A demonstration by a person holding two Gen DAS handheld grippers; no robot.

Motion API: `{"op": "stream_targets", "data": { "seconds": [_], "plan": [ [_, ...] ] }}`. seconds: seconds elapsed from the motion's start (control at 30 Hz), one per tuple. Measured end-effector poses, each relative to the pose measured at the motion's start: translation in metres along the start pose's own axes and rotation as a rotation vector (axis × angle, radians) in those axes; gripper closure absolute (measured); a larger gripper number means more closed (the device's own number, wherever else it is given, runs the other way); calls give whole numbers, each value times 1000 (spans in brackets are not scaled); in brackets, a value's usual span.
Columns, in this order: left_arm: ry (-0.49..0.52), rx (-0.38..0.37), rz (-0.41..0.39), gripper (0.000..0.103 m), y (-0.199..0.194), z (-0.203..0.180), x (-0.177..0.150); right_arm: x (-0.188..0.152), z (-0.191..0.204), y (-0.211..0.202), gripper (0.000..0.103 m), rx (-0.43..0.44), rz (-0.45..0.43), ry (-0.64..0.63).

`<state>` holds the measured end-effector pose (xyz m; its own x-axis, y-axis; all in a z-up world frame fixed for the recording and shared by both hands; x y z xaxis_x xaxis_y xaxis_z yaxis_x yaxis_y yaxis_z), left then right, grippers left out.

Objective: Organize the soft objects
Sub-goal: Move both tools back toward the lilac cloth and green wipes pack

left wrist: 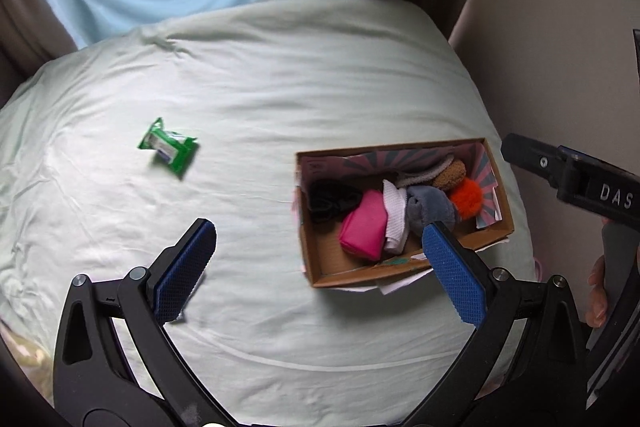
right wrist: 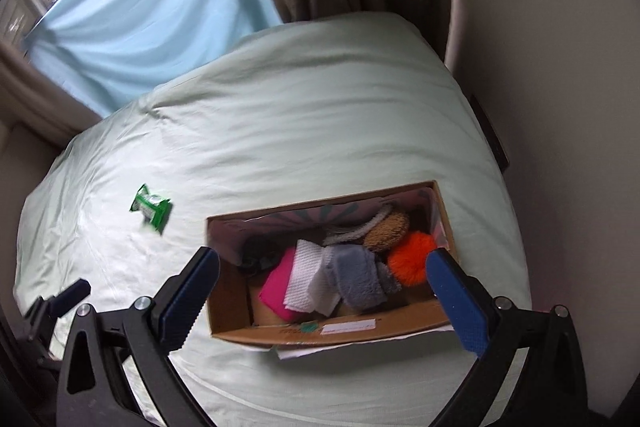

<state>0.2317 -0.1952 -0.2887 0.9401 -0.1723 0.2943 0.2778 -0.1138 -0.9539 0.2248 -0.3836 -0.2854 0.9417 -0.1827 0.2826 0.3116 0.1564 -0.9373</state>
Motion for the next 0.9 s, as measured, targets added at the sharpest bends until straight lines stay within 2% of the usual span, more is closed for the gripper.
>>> {"op": "stream_targets", "data": {
  "seconds": [0.17, 0.47, 0.7, 0.9],
  "plan": [
    [-39, 14, -48, 1, -40, 50, -19, -15, 54, -32, 0, -6, -58, -100],
    [-128, 52, -90, 0, -91, 154, -65, -43, 163, -56, 0, 77, -102, -252],
    [-257, 76, -89, 0, -94, 221, -98, -51, 235, -53, 0, 124, -124, -370],
    [-401, 85, -104, 1, -79, 245, -120, -46, 275, -33, 0, 173, -114, -523]
  ]
}}
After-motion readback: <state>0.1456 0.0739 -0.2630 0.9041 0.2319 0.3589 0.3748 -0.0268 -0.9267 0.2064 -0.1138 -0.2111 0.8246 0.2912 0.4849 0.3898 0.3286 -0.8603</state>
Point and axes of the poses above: each gripper's, at about its wrist camera, not at the fingertips, and y roughly the way its jaws point, z to its left, x to its top, the point moved 10 cm from there along y, roughly the way its jaws point, and after that the axes turned 10 degrees about z, right-handed, at the moved point
